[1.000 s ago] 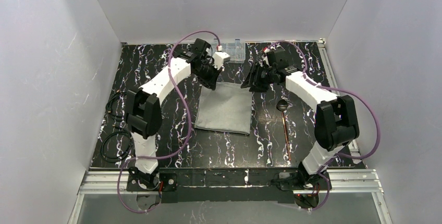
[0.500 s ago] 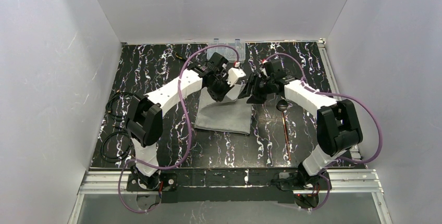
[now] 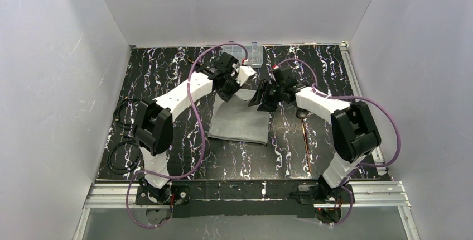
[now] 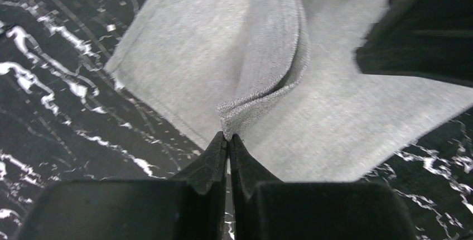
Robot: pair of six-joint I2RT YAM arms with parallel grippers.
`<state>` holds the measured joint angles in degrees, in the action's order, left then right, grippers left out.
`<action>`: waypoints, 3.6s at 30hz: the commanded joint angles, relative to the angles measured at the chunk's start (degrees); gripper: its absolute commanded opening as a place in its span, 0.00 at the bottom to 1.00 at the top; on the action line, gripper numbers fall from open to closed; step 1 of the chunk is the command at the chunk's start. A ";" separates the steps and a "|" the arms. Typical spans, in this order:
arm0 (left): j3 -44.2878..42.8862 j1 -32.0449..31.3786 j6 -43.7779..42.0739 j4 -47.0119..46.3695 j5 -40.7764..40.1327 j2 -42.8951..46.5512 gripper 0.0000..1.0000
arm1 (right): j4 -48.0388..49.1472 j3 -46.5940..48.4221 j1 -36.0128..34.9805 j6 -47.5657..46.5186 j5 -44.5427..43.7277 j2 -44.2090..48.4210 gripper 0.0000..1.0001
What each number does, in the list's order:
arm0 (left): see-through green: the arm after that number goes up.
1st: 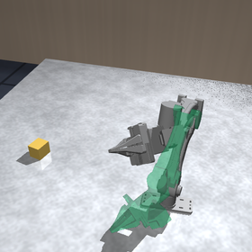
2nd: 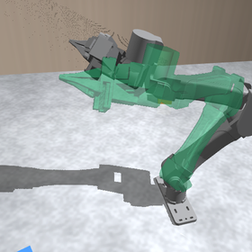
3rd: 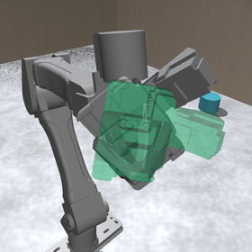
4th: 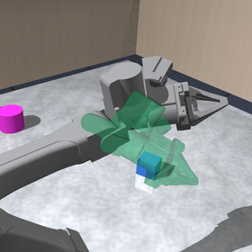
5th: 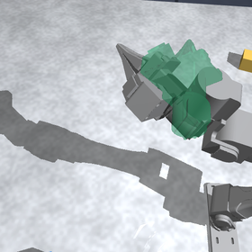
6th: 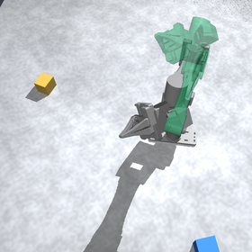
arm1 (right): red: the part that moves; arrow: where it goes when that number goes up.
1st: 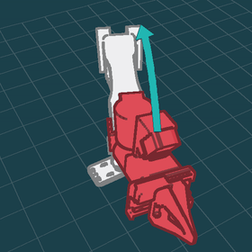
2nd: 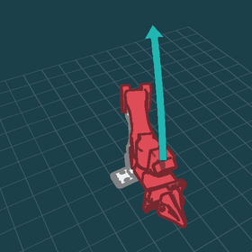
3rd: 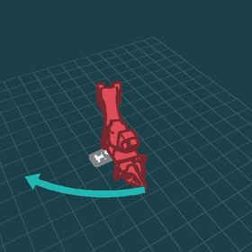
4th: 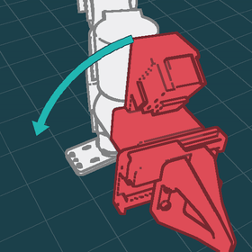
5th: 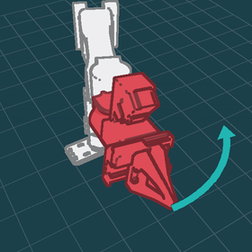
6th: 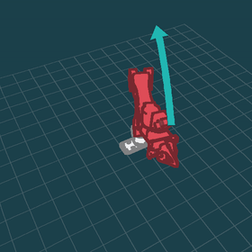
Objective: Fold the napkin into a case and place the utensils inside
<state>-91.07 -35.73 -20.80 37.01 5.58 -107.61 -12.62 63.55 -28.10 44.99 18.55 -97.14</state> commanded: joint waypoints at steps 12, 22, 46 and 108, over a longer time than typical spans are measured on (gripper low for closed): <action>3.77 6.06 3.25 -2.40 12.29 1.50 0.00 | 3.83 10.00 -1.57 3.73 -3.51 -8.25 0.59; 3.71 6.19 4.19 -1.84 12.97 0.65 0.00 | 7.38 7.38 -2.71 9.72 -5.08 -10.21 0.59; 4.49 6.18 3.92 -2.08 12.02 2.17 0.00 | 4.85 5.86 -1.23 11.01 -11.32 -9.81 0.56; 5.56 6.13 4.68 -3.34 11.51 3.89 0.00 | 6.49 8.47 -1.35 14.01 -10.16 -9.12 0.50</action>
<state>-85.86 -29.54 -16.27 33.01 16.91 -107.20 -7.07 71.44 -29.58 58.94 7.88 -106.83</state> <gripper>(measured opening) 0.012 0.503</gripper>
